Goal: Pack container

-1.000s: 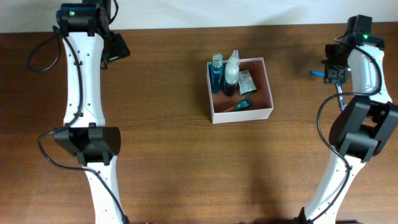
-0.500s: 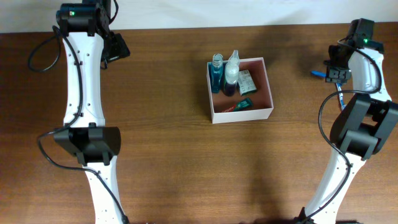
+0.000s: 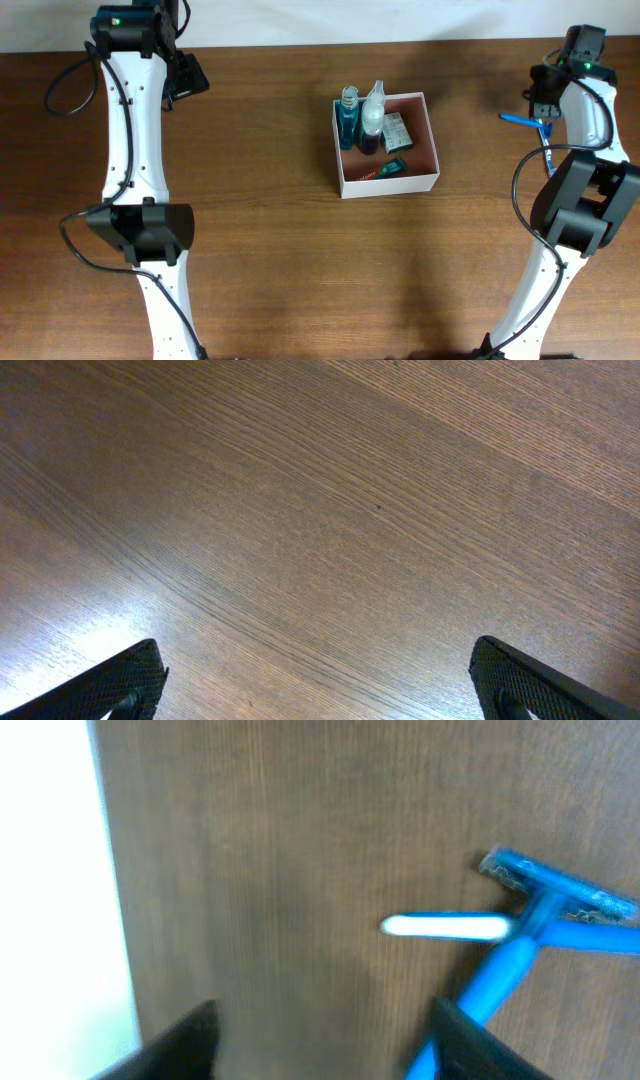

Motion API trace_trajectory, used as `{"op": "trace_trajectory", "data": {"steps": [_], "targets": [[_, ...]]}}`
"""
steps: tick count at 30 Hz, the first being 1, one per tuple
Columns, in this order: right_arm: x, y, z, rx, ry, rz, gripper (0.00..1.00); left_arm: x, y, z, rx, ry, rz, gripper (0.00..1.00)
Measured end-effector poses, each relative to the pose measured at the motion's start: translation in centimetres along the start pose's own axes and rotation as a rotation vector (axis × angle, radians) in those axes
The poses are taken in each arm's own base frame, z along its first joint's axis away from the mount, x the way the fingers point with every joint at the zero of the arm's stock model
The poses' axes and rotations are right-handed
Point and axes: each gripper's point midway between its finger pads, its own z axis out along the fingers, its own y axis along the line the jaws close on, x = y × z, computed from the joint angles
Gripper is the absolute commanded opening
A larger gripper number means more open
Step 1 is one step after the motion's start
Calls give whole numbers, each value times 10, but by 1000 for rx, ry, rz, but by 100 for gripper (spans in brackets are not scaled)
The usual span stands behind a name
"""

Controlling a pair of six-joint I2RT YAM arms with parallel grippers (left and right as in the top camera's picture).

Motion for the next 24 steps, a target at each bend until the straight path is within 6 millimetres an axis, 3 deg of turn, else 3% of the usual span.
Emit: {"op": "trace_trajectory", "data": {"steps": [3, 7, 24], "targets": [[1, 0, 1, -1, 4, -30, 16, 0, 0, 0, 0, 0, 0, 99], [2, -1, 1, 4, 9, -49, 4, 0, 0, 0, 0, 0, 0, 99], [19, -32, 26, 99, 80, -26, 4, 0, 0, 0, 0, 0, 0, 99]]}}
